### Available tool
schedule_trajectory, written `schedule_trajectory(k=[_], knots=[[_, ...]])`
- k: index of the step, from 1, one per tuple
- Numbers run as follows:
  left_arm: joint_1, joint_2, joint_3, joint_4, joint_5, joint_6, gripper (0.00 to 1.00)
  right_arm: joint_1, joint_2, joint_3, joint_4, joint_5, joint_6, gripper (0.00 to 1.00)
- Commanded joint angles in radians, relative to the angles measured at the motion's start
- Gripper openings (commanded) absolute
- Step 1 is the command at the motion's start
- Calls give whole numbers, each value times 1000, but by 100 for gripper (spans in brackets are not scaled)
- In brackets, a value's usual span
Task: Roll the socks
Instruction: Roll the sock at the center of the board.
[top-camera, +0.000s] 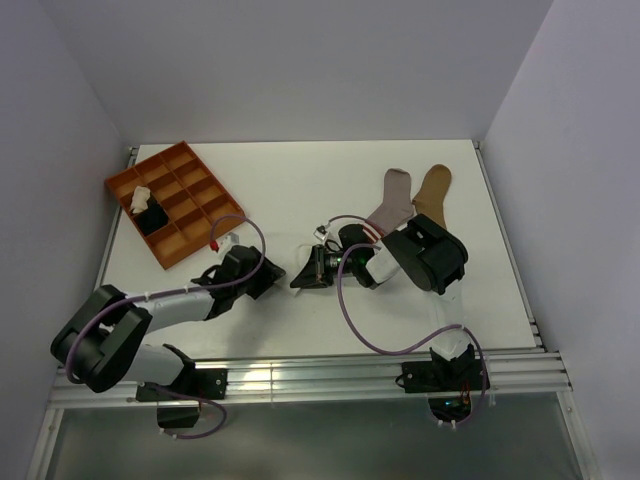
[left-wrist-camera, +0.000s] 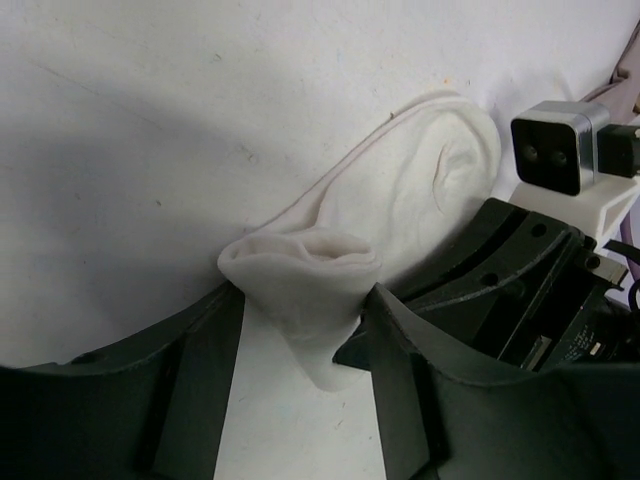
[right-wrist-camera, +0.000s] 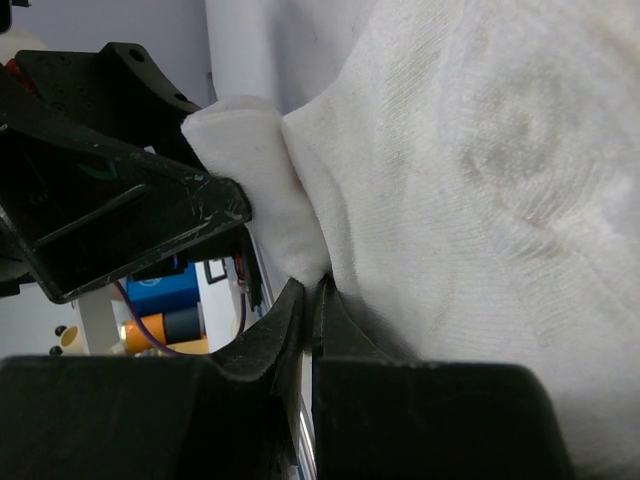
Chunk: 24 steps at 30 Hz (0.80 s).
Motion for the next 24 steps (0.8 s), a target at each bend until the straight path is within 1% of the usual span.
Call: schedule_trajectory(k=[1, 6, 9, 10, 12, 13, 15, 16, 18, 19, 20, 21, 22, 24], knots=[[-5, 36, 14, -29, -67, -23, 56, 3, 42, -11, -130, 38, -57, 0], [-5, 85, 18, -65, -88, -40, 47, 3, 51, -7, -138, 36, -55, 0], [-8, 105, 21, -88, -98, -50, 31, 3, 56, -10, -138, 38, -55, 0], [-8, 110, 20, -90, -97, -52, 22, 3, 54, -11, -139, 45, -61, 0], [-8, 127, 23, -102, -88, -51, 16, 3, 42, -17, -145, 61, -72, 0], [-8, 131, 29, -105, -81, -46, 9, 5, 34, -19, -167, 68, -95, 0], [-9, 150, 41, -136, -71, -44, 2, 6, -5, -26, -185, 110, -121, 2], [-9, 153, 56, -145, -68, -35, 1, 11, -24, -31, -191, 126, -144, 9], [-14, 159, 75, -188, -75, -28, 0, 19, -68, -49, -208, 186, -173, 18], [-15, 160, 92, -197, -78, -20, 0, 32, -117, -54, -237, 212, -213, 27], [-20, 159, 99, -207, -81, -15, 0, 39, -149, -60, -259, 241, -235, 29], [-23, 159, 118, -248, -87, -11, 0, 48, -177, -63, -280, 313, -256, 32], [-26, 159, 125, -265, -94, -3, 0, 57, -240, -65, -323, 350, -293, 36], [-35, 156, 145, -286, -101, 8, 0, 91, -297, -85, -334, 466, -314, 39]])
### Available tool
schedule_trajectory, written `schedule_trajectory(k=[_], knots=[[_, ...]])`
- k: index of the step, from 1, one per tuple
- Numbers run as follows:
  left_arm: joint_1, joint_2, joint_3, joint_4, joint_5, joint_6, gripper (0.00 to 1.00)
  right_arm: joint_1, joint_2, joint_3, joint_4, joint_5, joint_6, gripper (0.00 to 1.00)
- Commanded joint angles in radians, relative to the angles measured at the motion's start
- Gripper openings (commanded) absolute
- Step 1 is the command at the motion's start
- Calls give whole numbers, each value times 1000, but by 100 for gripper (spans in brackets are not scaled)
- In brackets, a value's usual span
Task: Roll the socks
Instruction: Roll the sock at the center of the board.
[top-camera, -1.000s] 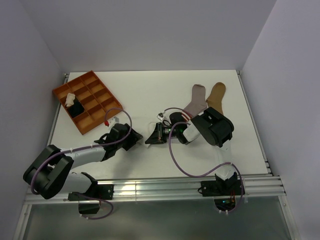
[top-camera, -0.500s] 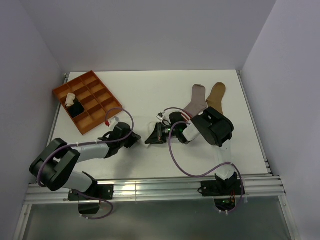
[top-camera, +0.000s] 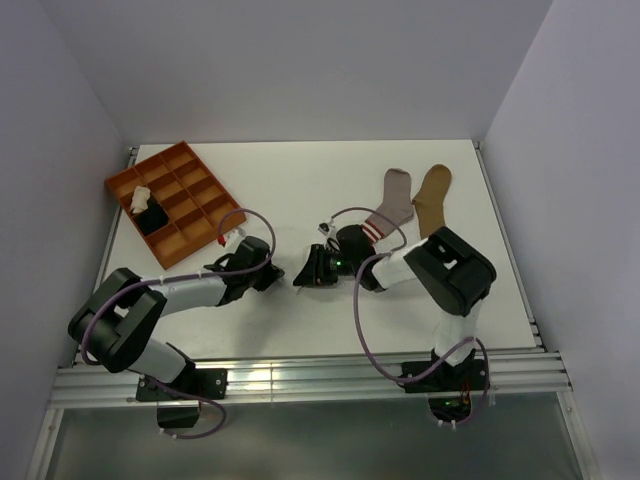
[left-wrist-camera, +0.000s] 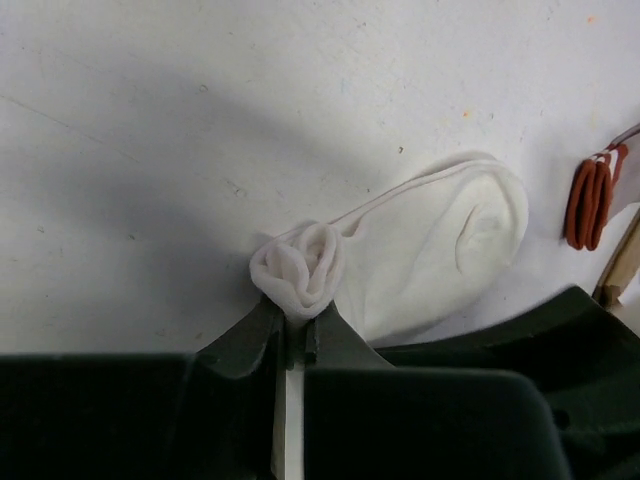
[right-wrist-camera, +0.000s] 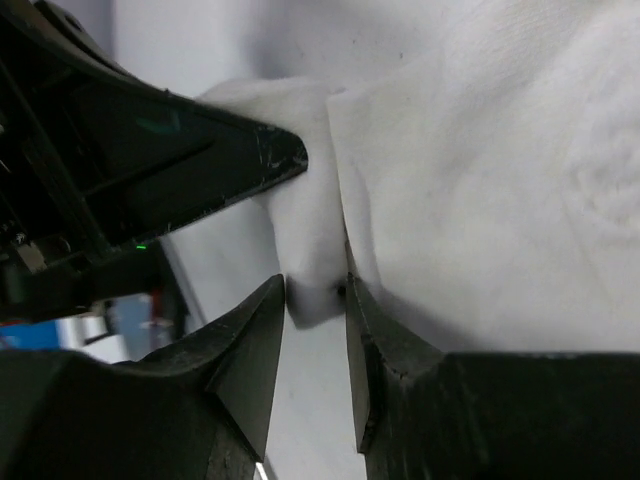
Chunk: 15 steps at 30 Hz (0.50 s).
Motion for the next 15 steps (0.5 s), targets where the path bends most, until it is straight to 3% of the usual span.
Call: schedule_trajectory(k=[1, 8, 15], knots=[[-20, 29, 20, -205, -49, 53, 0, 53, -124, -39, -134, 263, -149, 40], [-40, 40, 63, -248, -53, 76, 0, 212, -345, -60, -227, 674, -312, 41], [-54, 48, 82, -259, -55, 85, 0, 346, -295, 7, -249, 762, -430, 41]])
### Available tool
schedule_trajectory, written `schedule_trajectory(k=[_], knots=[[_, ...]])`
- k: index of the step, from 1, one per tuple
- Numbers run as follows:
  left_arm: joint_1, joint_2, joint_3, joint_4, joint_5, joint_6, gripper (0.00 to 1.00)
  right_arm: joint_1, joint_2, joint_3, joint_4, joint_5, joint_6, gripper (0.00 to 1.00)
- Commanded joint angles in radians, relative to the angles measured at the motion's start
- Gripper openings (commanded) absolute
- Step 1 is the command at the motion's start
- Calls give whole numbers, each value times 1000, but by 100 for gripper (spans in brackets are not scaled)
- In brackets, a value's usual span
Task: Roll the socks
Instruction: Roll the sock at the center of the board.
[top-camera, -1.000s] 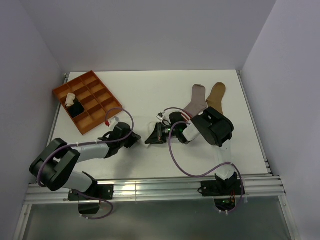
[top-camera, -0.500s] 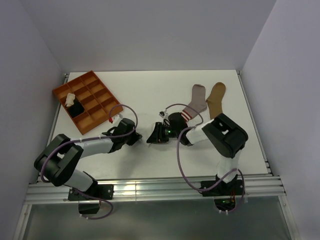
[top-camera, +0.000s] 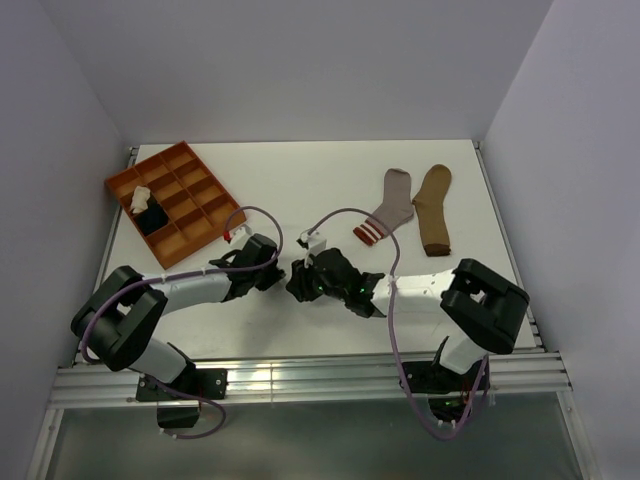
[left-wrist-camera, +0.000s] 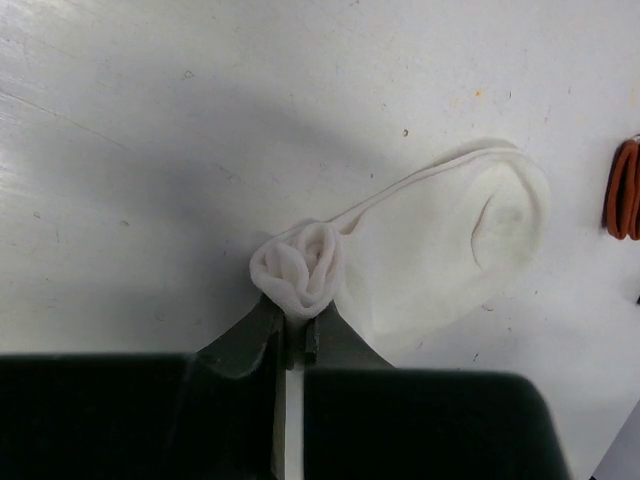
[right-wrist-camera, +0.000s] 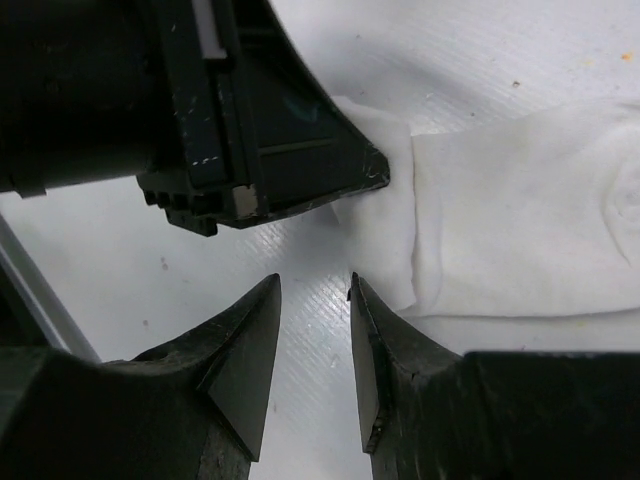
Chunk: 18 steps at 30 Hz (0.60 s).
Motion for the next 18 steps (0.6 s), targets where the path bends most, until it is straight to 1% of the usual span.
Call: schedule_trajectory(k=[1, 10, 18], knots=[[-16, 30, 1, -124, -11, 34, 0, 33, 41, 49, -23, 113, -100, 42], [-16, 33, 2, -120, -6, 36, 0, 52, 117, 94, -89, 167, -117, 42], [-16, 24, 4, -113, 2, 42, 0, 72, 218, 164, -226, 183, -119, 44]])
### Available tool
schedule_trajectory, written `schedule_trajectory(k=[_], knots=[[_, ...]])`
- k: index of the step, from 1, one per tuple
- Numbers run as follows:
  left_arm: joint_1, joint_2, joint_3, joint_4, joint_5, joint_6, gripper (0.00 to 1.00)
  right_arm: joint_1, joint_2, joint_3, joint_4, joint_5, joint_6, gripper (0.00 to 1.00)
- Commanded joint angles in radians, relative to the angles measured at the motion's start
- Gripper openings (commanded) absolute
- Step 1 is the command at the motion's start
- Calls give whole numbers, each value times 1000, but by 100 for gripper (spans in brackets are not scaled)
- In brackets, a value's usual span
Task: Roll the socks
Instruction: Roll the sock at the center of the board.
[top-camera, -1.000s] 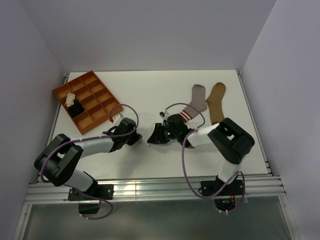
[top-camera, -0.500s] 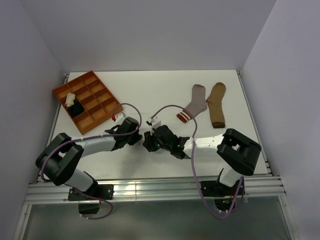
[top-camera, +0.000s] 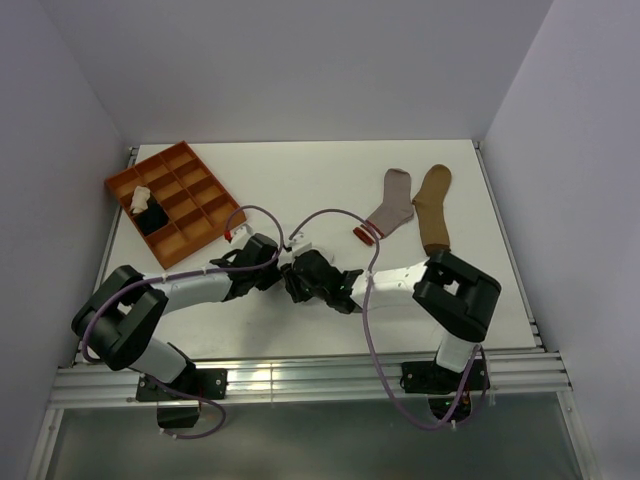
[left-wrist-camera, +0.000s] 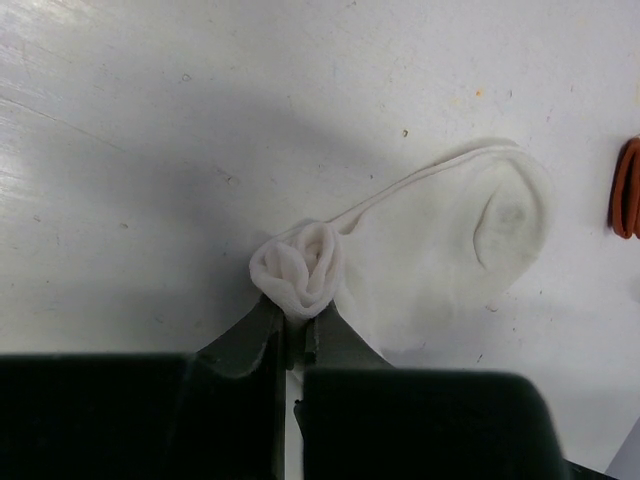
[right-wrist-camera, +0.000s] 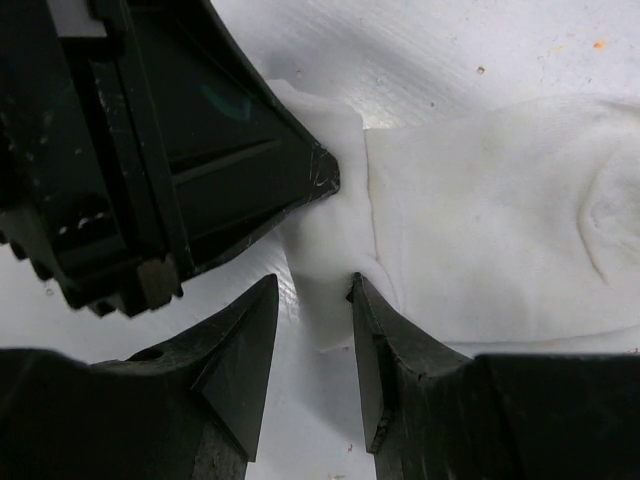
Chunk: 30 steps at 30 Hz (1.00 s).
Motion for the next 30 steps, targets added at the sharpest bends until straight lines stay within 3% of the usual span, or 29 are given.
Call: schedule_trajectory(k=[1, 7, 12, 14, 15, 17, 21, 24, 30], knots=[[-13, 17, -5, -105, 7, 27, 0, 17, 64, 38, -126, 56, -13, 44], [-11, -17, 4, -122, -1, 33, 5, 22, 124, 83, -232, 114, -10, 39], [-10, -29, 1, -120, 0, 21, 14, 20, 161, 95, -269, 146, 6, 1], [-5, -37, -9, -114, 2, 11, 20, 13, 150, 81, -269, 123, 6, 0], [-2, -41, -14, -114, 2, 7, 30, 6, 142, 75, -269, 93, 12, 0], [3, -61, -31, -108, -3, -5, 37, -19, 123, 57, -263, 52, 20, 0], [18, -107, -49, -105, -13, -27, 64, -78, 98, 37, -257, -76, 55, 0], [29, -153, -60, -103, -26, -44, 70, -121, 86, 20, -238, -203, 84, 0], [35, -250, -85, -89, -59, -75, 73, -234, 69, -81, -104, -496, 187, 0]])
